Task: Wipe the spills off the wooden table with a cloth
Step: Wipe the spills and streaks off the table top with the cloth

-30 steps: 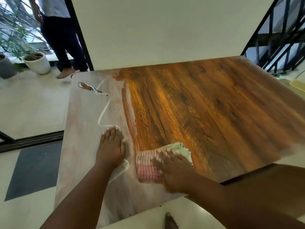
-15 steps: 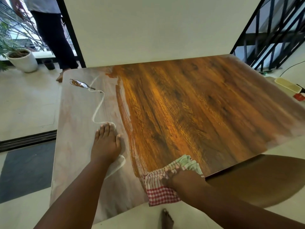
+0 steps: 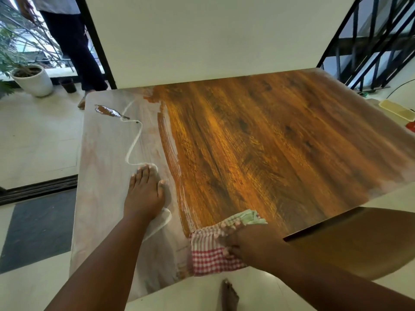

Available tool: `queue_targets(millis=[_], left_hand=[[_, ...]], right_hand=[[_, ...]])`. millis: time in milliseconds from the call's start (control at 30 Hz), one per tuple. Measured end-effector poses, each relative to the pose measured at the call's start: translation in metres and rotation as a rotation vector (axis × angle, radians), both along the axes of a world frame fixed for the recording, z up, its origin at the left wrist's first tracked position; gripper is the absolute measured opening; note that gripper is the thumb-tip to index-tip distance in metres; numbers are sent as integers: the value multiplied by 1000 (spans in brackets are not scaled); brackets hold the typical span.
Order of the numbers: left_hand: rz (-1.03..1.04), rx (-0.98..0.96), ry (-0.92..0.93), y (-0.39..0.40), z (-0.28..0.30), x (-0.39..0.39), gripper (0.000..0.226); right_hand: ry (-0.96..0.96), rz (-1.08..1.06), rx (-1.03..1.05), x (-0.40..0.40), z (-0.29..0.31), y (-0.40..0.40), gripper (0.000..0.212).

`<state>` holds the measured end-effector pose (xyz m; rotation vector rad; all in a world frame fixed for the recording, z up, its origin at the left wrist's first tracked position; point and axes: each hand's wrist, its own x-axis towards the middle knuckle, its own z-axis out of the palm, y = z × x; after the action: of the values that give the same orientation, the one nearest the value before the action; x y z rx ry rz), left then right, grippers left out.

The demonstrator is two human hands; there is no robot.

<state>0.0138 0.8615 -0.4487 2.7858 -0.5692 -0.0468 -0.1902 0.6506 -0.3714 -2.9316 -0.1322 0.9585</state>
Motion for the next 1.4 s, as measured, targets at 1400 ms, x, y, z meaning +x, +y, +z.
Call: queue_targets(millis=[1400], left_hand=[[14,19,46,3,5,0,68]], right_hand=[[-371,-68,134,-25,-38,83,55]])
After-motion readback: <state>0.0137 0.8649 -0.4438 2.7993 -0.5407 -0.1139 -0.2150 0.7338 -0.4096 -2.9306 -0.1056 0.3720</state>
